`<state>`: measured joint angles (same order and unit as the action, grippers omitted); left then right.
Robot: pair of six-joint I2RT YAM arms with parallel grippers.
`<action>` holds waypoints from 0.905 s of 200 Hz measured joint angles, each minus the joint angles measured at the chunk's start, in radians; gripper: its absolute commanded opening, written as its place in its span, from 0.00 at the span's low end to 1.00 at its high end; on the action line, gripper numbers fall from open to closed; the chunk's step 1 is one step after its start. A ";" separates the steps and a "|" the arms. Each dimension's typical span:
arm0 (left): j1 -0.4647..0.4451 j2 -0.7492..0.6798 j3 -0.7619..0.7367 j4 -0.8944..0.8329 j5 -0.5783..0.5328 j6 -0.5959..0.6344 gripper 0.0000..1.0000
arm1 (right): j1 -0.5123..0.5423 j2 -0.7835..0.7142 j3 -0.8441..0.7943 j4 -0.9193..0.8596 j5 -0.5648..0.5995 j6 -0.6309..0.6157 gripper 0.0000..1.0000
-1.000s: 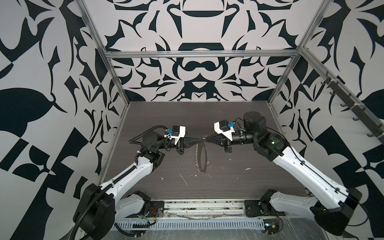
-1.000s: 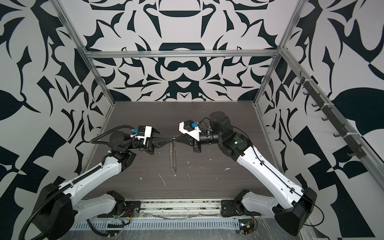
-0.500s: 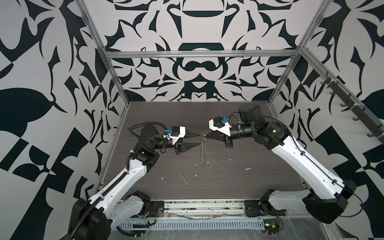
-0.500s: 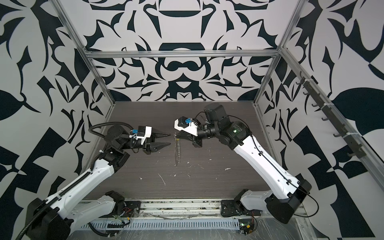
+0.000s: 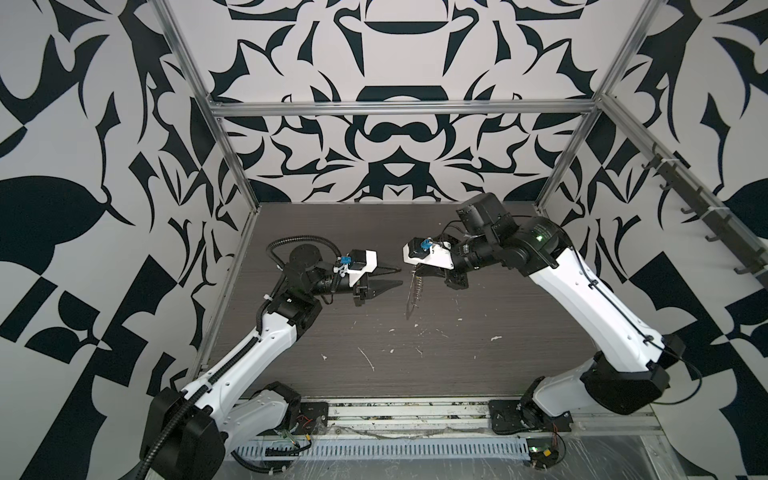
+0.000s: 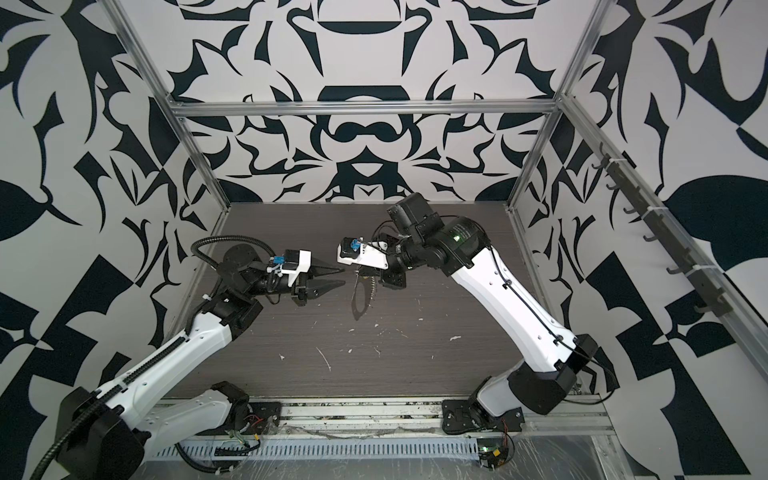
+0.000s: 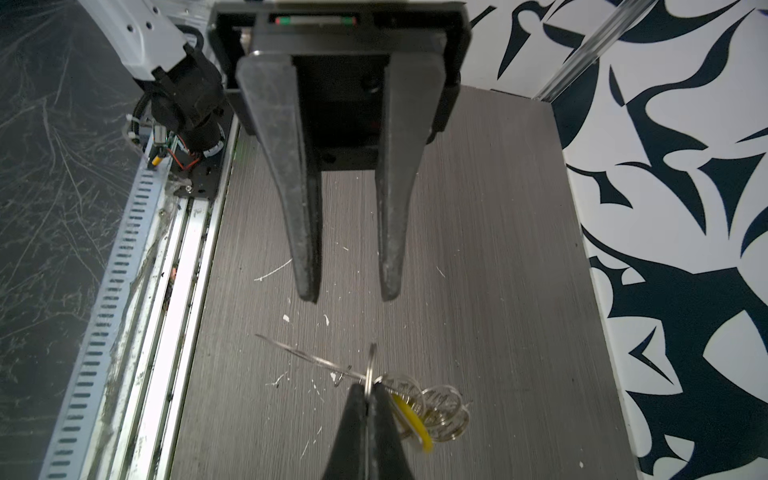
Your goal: Remove the keys from the keyring
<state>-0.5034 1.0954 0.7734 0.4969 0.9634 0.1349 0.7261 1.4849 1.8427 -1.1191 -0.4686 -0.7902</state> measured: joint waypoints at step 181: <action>-0.030 0.112 -0.002 0.173 0.051 -0.102 0.22 | 0.041 0.081 0.124 -0.138 0.047 -0.029 0.00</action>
<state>-0.5335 1.2076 0.7715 0.6697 1.0149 0.0326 0.7673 1.5658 1.9663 -1.2568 -0.4221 -0.8188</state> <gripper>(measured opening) 0.223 0.042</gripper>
